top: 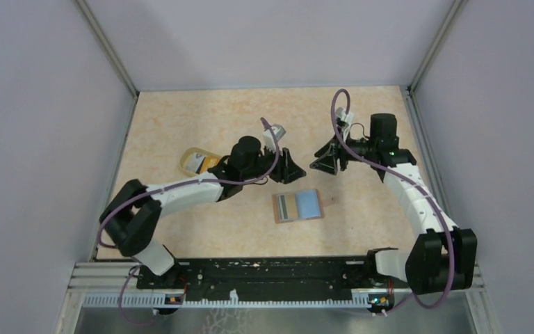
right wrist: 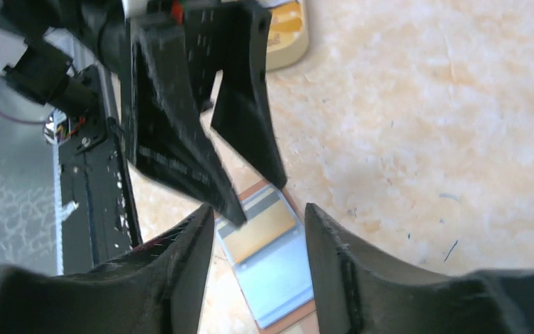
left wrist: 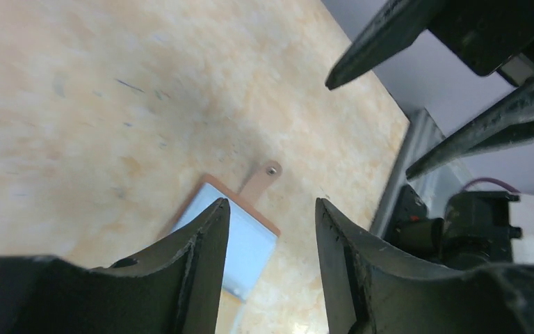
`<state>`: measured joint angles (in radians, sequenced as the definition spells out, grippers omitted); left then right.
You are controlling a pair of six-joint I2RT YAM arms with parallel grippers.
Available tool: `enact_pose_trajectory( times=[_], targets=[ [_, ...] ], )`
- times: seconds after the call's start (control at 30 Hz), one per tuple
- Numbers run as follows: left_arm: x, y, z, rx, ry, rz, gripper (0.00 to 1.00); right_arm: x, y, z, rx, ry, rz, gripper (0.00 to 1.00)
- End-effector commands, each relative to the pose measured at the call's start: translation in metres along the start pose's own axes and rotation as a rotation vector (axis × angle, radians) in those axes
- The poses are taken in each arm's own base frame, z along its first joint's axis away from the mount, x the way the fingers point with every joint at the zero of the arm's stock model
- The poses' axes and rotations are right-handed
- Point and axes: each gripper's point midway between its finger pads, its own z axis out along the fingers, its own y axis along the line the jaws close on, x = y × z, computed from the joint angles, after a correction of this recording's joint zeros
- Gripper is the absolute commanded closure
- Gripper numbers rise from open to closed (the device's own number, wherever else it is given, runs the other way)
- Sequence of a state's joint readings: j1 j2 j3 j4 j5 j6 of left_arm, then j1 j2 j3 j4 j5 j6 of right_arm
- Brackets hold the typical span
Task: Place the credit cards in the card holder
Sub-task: Insert the credit card into the card holder, then pick up the credit card from the storage box.
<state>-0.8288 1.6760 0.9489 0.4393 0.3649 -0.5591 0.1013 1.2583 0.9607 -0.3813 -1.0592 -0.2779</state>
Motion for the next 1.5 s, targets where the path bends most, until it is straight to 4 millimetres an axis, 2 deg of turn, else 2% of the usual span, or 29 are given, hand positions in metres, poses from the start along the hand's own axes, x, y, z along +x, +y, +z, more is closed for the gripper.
enact_pose_trajectory(
  times=[0.0,0.03,0.17,0.23,0.33,0.43,0.5,0.6,0.7,0.83,1.03,1.23,1.37,1.47],
  targets=[
    [-0.015,0.056,-0.048,-0.350,0.011,0.283,0.41,-0.029,0.035,-0.009,-0.155,-0.127,-0.203,0.42],
    [-0.019,0.063,-0.061,-0.403,0.010,0.314,0.35,-0.030,0.042,-0.007,-0.199,-0.133,-0.200,0.39],
    [-0.031,0.114,-0.120,-0.673,0.019,0.322,0.11,-0.018,0.058,0.013,-0.280,-0.054,-0.202,0.38],
    [-0.038,0.143,-0.147,-0.737,0.024,0.258,0.04,-0.010,0.062,0.026,-0.283,-0.001,-0.211,0.38],
    [-0.039,0.177,-0.178,-0.823,0.041,0.196,0.01,-0.004,0.060,0.037,-0.286,0.021,-0.164,0.38],
    [-0.042,0.202,-0.197,-0.928,0.056,0.172,0.02,0.008,0.053,0.039,-0.273,0.068,-0.150,0.39],
    [-0.041,0.215,-0.200,-0.962,0.072,0.161,0.04,0.016,0.050,0.040,-0.262,0.089,-0.138,0.40],
    [-0.035,0.235,-0.206,-1.006,0.131,0.147,0.25,0.022,0.045,0.039,-0.230,0.108,-0.153,0.40],
    [-0.028,0.242,-0.210,-1.022,0.177,0.143,0.36,0.025,0.042,0.039,-0.209,0.111,-0.166,0.40],
    [-0.024,0.253,-0.217,-1.048,0.195,0.140,0.45,0.026,0.041,0.039,-0.209,0.116,-0.165,0.40],
    [-0.017,0.266,-0.210,-0.991,0.246,0.096,0.49,0.027,0.040,0.040,-0.211,0.120,-0.159,0.40],
    [-0.011,0.272,-0.202,-0.925,0.278,0.051,0.42,0.028,0.040,0.040,-0.207,0.124,-0.159,0.40],
    [-0.005,0.270,-0.195,-0.867,0.292,0.020,0.50,0.029,0.039,0.040,-0.205,0.127,-0.157,0.40],
    [-0.001,0.264,-0.189,-0.819,0.302,0.003,0.53,0.029,0.039,0.040,-0.201,0.129,-0.158,0.40]
  ],
)
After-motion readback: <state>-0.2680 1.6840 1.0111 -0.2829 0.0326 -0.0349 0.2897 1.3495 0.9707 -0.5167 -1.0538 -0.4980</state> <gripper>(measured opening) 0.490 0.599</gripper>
